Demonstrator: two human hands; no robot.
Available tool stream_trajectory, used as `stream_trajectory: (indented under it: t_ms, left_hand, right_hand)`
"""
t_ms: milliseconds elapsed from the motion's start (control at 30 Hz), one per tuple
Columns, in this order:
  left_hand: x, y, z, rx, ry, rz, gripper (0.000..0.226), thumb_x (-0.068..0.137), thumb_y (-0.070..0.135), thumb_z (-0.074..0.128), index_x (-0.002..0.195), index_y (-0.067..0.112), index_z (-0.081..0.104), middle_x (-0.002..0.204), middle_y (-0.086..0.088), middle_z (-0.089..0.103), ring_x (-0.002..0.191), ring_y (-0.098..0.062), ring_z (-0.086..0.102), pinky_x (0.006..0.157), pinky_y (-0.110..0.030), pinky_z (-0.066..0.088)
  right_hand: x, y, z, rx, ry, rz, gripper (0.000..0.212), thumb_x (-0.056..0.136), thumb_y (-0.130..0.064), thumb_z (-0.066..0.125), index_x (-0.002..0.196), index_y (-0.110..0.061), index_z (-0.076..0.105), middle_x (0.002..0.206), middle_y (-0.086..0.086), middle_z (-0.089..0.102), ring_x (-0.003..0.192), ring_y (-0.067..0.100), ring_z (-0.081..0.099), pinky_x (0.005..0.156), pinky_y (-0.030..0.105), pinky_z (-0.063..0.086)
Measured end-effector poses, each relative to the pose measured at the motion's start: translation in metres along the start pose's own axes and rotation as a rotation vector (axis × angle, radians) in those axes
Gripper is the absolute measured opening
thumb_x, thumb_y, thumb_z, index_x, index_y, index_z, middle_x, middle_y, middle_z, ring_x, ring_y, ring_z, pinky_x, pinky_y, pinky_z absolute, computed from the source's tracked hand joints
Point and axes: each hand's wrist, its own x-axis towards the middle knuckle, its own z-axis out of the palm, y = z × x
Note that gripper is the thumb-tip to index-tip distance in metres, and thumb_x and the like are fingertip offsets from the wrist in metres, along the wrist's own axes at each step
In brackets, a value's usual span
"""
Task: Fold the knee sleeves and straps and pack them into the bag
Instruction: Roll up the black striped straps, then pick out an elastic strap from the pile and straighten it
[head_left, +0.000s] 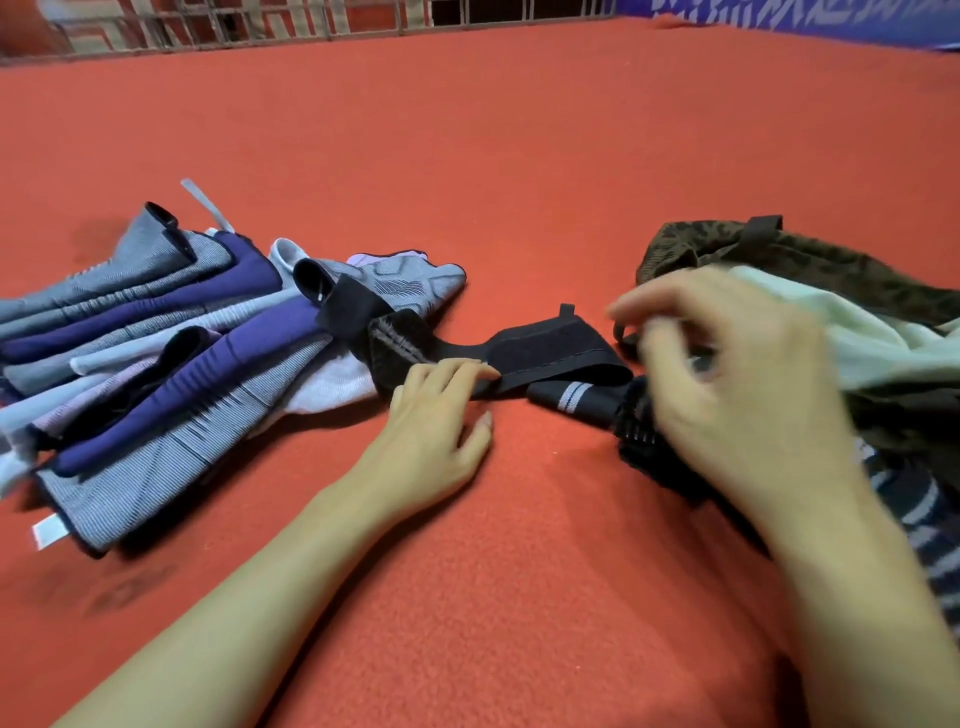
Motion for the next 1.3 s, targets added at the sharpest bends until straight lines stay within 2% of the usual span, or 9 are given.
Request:
stream_trajectory:
  t_ms: [133,267,467,633,733,833,1033,1133,1300]
  left_hand:
    - [-0.002,-0.003,0.002,0.109,0.028,-0.062,0.059,0.094,0.048,0.046,0.148,0.024,0.044,0.148,0.008,0.049,0.130,-0.020,0.040,0.108,-0.046,0.039]
    - [-0.001,-0.008,0.002,0.278,0.100,-0.162,0.065,0.097,0.052,0.051,0.151,0.016,0.042,0.146,-0.002,0.056,0.122,-0.029,0.047,0.096,-0.047,0.043]
    - [0.008,-0.013,-0.016,0.258,0.178,-0.178,0.028,0.098,0.034,0.063,0.124,0.039,0.072,0.117,0.012,0.074,0.104,-0.025,0.057,0.083,-0.040,0.044]
    - [0.008,-0.004,-0.045,-0.315,0.363,-0.207,0.008,0.098,0.020,0.065,0.093,0.022,0.071,0.080,0.009,0.073,0.080,-0.003,0.069,0.071,-0.026,0.049]
    - [0.013,0.004,-0.093,-0.558,0.590,-0.211,0.011,0.102,0.012,0.057,0.098,0.021,0.064,0.072,0.009,0.068,0.064,-0.003,0.067,0.059,-0.019,0.048]
    - [0.012,-0.003,-0.148,-0.776,0.736,-0.199,0.005,0.108,0.015,0.051,0.106,0.016,0.055,0.059,0.007,0.063,0.046,-0.018,0.064,0.043,-0.035,0.055]
    - [0.002,-0.051,-0.187,-0.959,0.942,-0.316,0.012,0.109,0.017,0.046,0.119,0.016,0.054,0.077,0.001,0.067,0.068,-0.016,0.066,0.052,-0.030,0.059]
    - [0.004,-0.081,-0.179,-0.948,0.853,-0.492,0.022,0.109,0.028,0.045,0.108,0.018,0.065,0.086,-0.006,0.061,0.077,-0.022,0.056,0.048,-0.022,0.051]
    - [0.002,-0.094,-0.151,-0.731,0.437,-0.536,0.034,0.101,0.052,0.060,0.106,0.022,0.074,0.101,0.008,0.079,0.098,-0.017,0.074,0.069,-0.034,0.057]
  right_hand:
    - [-0.011,0.016,0.060,-0.090,-0.526,0.110,0.043,0.101,-0.022,0.059,0.144,-0.021,0.056,0.153,0.004,0.048,0.144,0.018,0.039,0.120,0.040,0.033]
    - [-0.015,0.026,0.070,-0.198,-0.500,0.325,0.062,0.101,-0.030,0.054,0.159,-0.023,0.031,0.165,0.007,0.027,0.151,0.031,0.024,0.122,0.056,0.028]
    - [-0.004,0.015,0.079,-0.346,-0.467,0.503,0.066,0.098,-0.033,0.060,0.155,-0.015,0.031,0.134,0.012,0.060,0.127,0.038,0.052,0.097,0.048,0.048]
    - [0.022,0.000,0.082,0.026,-0.121,0.524,0.016,0.097,-0.023,0.062,0.108,-0.023,0.073,0.096,0.000,0.076,0.096,0.022,0.068,0.079,0.035,0.050]
    - [0.050,-0.024,0.088,0.376,0.093,0.529,0.025,0.094,-0.010,0.060,0.103,-0.029,0.073,0.095,-0.013,0.075,0.087,0.001,0.067,0.077,0.023,0.050]
    - [0.087,-0.042,0.096,0.248,-0.058,0.407,0.030,0.089,-0.008,0.060,0.101,-0.032,0.074,0.084,-0.015,0.072,0.075,0.001,0.064,0.064,0.016,0.041]
    - [0.120,-0.034,0.142,0.309,-0.049,0.451,0.029,0.093,-0.003,0.050,0.095,-0.025,0.068,0.072,-0.012,0.060,0.075,0.017,0.052,0.057,0.016,0.038]
    - [0.111,-0.042,0.179,0.544,0.021,0.582,0.032,0.099,-0.005,0.046,0.099,-0.026,0.071,0.081,-0.018,0.067,0.080,0.007,0.058,0.065,0.010,0.045]
    - [0.114,-0.059,0.196,1.249,-0.034,0.879,0.028,0.107,-0.022,0.047,0.106,-0.012,0.073,0.104,0.014,0.079,0.090,0.025,0.075,0.073,0.042,0.063]
